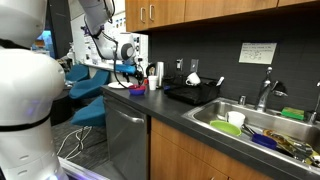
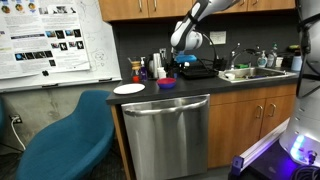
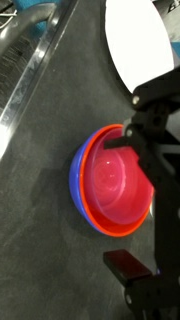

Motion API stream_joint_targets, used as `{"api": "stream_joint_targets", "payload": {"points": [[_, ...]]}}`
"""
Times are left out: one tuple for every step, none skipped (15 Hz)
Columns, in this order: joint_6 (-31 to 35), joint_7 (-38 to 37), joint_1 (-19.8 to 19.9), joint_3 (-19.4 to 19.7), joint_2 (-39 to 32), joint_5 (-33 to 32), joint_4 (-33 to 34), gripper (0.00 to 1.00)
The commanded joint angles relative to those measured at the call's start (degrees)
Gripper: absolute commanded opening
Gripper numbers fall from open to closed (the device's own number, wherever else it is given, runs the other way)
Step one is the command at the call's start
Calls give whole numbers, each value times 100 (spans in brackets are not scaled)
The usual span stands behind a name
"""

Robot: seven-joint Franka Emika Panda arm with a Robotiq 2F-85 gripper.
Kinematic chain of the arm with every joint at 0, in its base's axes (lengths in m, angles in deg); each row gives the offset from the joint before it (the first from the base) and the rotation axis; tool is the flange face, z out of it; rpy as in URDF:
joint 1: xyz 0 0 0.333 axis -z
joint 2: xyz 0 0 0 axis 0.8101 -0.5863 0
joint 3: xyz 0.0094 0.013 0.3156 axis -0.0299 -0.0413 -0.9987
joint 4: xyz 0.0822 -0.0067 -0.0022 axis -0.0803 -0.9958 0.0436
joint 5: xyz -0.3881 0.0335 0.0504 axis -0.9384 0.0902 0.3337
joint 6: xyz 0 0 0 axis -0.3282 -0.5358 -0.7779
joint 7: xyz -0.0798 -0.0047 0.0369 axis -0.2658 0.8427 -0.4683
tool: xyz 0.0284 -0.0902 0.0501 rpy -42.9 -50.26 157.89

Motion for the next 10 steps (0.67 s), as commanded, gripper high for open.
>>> {"api": "stream_joint_targets", "payload": {"points": [[-44, -64, 104, -35, -96, 83, 90, 100], [-42, -65, 113, -42, -113, 98, 91, 100], [-27, -62, 118, -55, -133, 116, 89, 100], [-31, -63, 119, -64, -148, 136, 90, 100], [-34, -61, 119, -78, -168, 166, 96, 100], [-57, -61, 119, -98, -175, 218, 99, 100], [-64, -58, 119, -119, -184, 269, 99, 100], [-58, -52, 120, -142, -197, 318, 102, 100], [-37, -48, 120, -172, -217, 383, 114, 100], [-36, -41, 122, -200, -225, 437, 132, 100]]}}
